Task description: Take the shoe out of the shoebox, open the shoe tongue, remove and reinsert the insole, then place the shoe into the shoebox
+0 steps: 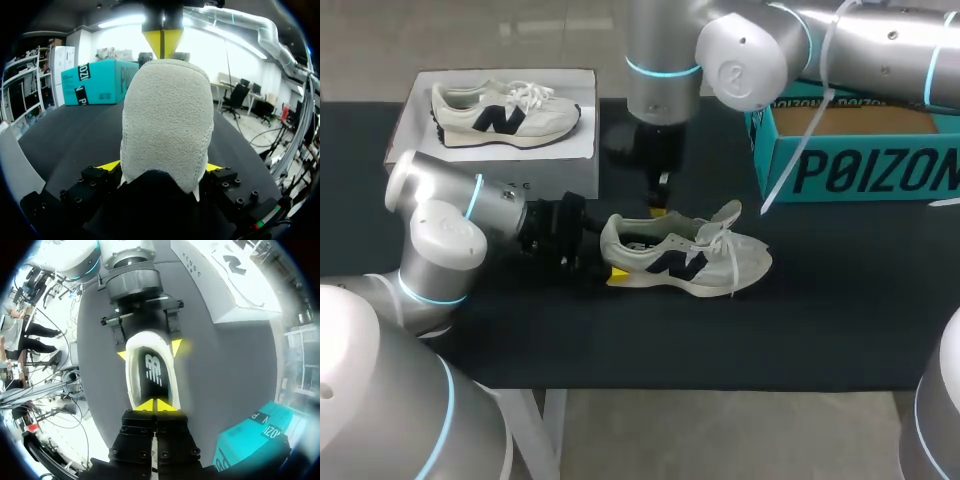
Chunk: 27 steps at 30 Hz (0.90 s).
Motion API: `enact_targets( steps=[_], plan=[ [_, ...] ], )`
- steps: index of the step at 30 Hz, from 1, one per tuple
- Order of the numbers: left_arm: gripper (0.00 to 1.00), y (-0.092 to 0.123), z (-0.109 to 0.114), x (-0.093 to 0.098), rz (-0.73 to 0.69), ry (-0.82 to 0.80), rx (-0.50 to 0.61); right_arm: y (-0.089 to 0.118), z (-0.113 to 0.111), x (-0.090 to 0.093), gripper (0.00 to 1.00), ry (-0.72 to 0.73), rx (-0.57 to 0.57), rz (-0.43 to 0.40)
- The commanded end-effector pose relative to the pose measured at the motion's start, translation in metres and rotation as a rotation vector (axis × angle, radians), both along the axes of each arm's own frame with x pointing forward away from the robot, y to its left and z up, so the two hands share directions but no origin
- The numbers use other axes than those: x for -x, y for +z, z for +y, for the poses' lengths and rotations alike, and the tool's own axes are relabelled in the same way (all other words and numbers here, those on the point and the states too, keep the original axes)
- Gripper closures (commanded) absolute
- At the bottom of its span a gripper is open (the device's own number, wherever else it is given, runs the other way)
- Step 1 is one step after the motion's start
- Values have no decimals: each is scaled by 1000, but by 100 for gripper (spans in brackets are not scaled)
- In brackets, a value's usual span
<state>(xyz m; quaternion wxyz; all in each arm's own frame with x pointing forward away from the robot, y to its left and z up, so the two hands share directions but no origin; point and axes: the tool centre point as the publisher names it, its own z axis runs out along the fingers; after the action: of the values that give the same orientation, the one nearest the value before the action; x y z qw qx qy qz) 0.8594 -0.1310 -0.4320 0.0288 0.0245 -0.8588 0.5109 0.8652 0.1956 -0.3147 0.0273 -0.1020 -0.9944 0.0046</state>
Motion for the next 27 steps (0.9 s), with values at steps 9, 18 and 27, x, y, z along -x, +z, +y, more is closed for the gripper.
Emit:
enact_targets(
  steps=[9, 18, 27],
  plan=[
    [100, 0, 0, -1, 1, -2, -2, -26, 16, 10, 100, 108, 187, -114],
    [100, 0, 0, -1, 1, -2, -2, -48, -5, 15, 100, 44, 117, -175],
    [100, 0, 0, -1, 1, -2, -2, -54, -25, 14, 100, 23, -17, -177]
  ],
)
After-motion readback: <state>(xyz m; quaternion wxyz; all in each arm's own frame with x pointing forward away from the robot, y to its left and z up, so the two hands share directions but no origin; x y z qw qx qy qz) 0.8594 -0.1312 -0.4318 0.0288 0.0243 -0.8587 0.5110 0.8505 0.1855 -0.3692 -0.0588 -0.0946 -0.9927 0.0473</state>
